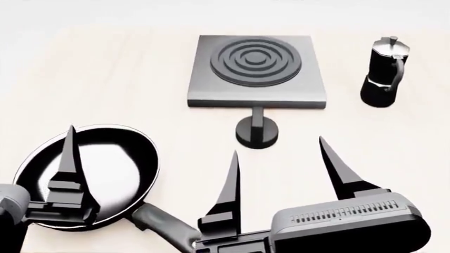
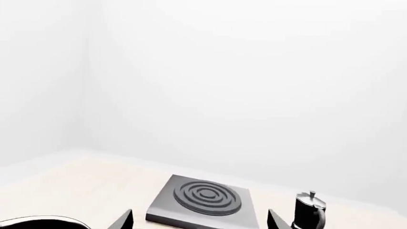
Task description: Turn on the stove.
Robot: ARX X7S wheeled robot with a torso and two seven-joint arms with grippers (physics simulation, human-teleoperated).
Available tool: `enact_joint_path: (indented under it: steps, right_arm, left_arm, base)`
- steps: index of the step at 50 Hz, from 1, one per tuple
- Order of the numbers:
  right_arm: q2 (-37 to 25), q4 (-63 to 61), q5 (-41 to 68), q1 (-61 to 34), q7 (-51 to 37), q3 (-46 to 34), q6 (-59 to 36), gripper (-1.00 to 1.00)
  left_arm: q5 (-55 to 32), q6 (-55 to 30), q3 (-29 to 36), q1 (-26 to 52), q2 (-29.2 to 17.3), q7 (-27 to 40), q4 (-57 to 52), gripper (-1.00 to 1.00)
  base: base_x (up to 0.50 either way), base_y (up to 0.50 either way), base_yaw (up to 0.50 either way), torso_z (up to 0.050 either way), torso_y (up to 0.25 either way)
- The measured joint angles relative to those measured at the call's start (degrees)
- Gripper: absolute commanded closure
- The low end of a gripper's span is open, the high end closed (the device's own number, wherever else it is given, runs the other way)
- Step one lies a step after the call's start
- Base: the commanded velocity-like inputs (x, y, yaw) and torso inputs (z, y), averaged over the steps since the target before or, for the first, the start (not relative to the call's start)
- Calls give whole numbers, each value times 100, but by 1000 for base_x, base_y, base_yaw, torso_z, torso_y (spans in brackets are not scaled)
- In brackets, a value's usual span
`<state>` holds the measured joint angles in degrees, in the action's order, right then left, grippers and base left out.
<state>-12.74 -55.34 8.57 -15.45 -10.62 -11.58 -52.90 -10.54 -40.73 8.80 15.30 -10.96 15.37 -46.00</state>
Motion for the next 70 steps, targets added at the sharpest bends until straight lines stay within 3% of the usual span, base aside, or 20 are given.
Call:
enact_joint_path:
  steps: [70]
  right_arm:
    - [-145,6,236,-17,-227,-13,77,-100]
  left_arm:
    - [-220,65,65,32,-165,241,41,-100]
  base:
    - [265,0,0,0,0]
